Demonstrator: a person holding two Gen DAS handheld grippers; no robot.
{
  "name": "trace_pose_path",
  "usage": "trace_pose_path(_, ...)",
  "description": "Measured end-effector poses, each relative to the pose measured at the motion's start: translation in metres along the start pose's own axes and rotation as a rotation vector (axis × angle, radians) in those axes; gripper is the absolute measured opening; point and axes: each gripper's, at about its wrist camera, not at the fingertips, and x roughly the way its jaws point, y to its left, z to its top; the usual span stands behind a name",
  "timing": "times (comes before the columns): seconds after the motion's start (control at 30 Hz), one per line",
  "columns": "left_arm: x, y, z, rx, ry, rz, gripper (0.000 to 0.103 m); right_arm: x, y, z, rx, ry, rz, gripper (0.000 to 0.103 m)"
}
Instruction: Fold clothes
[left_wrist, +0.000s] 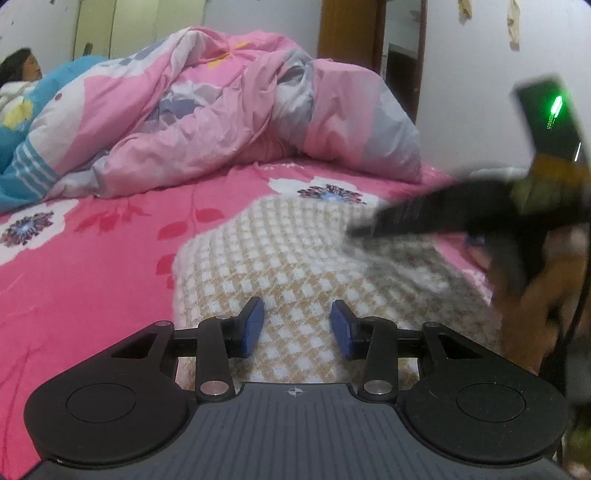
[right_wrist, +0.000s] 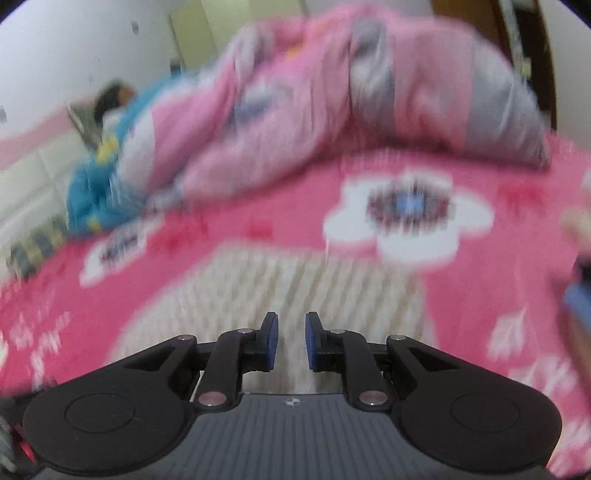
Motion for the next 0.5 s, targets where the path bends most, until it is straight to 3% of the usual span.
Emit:
trace_pose_path(0.07, -0.001, 0.0, -0.001, 0.001, -0.006, 0.0, 0.042, 0.002, -0.008, 0.009, 0.011, -0.018, -0.009, 0.016)
trace_pose_path(0.2, 0.0, -0.002, -0.002, 0.001, -0.017, -0.012, 0.042, 0.06, -0.032, -0.02, 0.053, 0.161, -0.008, 0.014)
trace_pose_path(0.3, -0.002, -0.003, -0.003, 0.007, -0.03, -0.004, 0.042, 0.055, -0.041, -0.009, 0.114, 0.166, 0.021, 0.014)
trace_pose_path(0.4, -0.003, 0.005, -0.004, -0.025, -0.035, -0.026, 0.042, 0.035, -0.025, 0.008, 0.042, 0.098, 0.014, 0.019)
trace_pose_path(0.5, -0.003, 0.006, -0.004, -0.036, -0.041, -0.033, 0.042, 0.016, -0.007, 0.02, 0.011, 0.015, 0.123, 0.019)
